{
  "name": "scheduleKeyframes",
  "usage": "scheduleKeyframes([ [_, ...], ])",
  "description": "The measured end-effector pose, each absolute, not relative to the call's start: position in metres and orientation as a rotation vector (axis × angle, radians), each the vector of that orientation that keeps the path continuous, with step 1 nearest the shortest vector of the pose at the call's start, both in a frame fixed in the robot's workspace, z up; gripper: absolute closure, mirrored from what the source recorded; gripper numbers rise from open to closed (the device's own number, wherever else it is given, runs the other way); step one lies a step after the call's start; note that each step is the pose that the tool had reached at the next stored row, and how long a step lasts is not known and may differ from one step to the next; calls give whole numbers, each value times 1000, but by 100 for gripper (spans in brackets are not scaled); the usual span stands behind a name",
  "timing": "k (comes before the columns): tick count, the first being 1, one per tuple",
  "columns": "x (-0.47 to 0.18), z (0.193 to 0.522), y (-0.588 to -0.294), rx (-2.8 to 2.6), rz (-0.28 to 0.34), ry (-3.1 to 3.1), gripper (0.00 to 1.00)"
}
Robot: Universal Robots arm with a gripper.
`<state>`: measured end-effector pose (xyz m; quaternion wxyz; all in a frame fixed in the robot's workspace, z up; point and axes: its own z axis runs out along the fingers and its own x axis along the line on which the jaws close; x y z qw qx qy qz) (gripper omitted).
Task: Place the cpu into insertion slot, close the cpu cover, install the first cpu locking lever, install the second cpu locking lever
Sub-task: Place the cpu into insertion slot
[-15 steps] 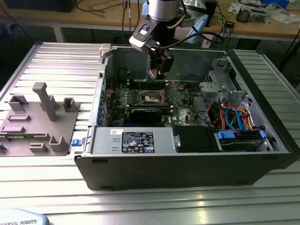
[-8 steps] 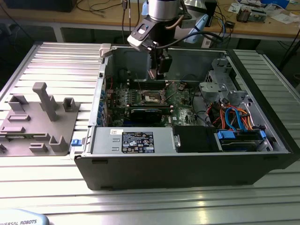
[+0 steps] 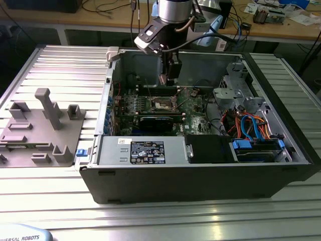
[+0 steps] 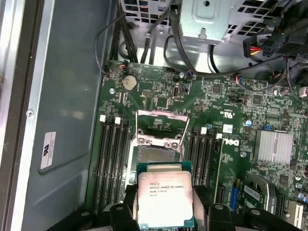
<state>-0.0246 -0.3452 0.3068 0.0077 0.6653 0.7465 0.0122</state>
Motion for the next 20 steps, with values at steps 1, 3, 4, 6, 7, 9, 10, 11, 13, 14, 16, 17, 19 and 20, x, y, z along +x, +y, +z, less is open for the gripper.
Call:
scheduleKeyframes([
  [1, -25, 306, -345, 2097, 38, 2318, 46],
  [3, -25, 306, -345, 2120, 36, 2296, 46],
  [4, -25, 306, -345, 2129, 36, 2287, 46],
  [6, -25, 305, -345, 2151, 35, 2266, 46],
  [7, -25, 305, -345, 2179, 35, 2238, 46],
  [9, -25, 303, -345, 2212, 34, 2205, 46],
  [10, -25, 303, -345, 2220, 34, 2197, 46],
  [11, -25, 302, -345, 2234, 34, 2183, 46],
  [13, -25, 299, -345, 2239, 34, 2177, 46],
  [14, -25, 298, -345, 2238, 34, 2178, 46],
  [16, -25, 296, -345, 2229, 34, 2188, 46],
  [17, -25, 296, -345, 2225, 34, 2191, 46],
  [19, -25, 294, -345, 2221, 34, 2195, 46],
  [20, -25, 293, -345, 2221, 34, 2195, 46],
])
